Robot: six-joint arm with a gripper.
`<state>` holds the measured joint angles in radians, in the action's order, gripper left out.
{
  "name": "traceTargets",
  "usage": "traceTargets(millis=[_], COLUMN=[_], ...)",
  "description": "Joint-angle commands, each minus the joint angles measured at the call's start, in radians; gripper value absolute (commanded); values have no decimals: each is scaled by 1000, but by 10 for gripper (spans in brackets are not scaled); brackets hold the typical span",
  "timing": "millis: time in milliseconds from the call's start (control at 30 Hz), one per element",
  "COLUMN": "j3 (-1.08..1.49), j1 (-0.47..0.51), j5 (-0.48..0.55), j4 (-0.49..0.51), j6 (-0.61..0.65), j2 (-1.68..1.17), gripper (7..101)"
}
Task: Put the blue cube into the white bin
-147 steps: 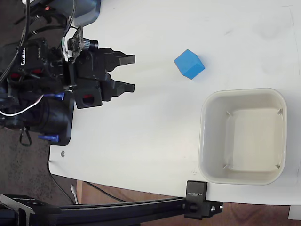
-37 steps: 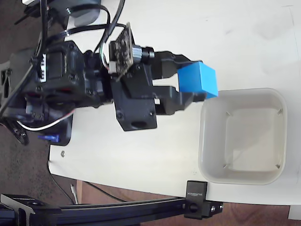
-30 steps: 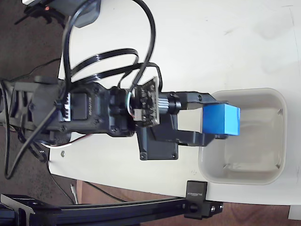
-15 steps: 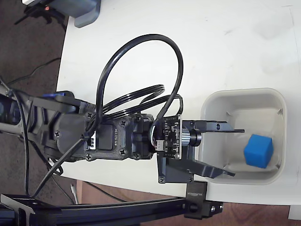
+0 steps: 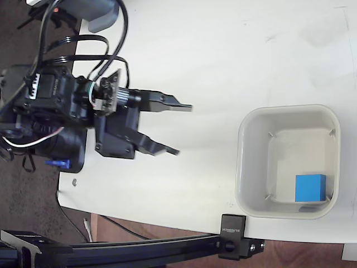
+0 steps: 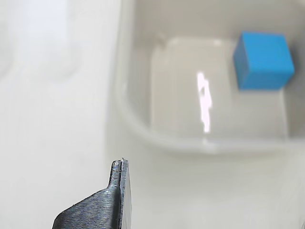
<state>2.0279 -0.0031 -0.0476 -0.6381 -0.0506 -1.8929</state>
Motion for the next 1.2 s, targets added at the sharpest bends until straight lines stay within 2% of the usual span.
traceTargets(millis=[33,267,433,533,633,767,1033,1100,1133,1200], j3=[252,661,865,963,962,963,963,962,962,963], j1=[-92,-218,-227,-225,-219,-152,-147,-146,-146,-133], j5=[-69,-170,-173,-166,-166,-101,-94,-38,-63,-161], j4=[-58,-101,-92,-130,-143,-140,-141,-141,-144,-140], j6=[-21,-83,-6,-6,-15,-2,-2,35,18,-48], j2=[-362,-796,-1003,-1155,-1160,-1160,-1160,-1160,-1161,-1161], gripper=[1003,1003,1003,1003,1003,1003,1003,828,1003,1005])
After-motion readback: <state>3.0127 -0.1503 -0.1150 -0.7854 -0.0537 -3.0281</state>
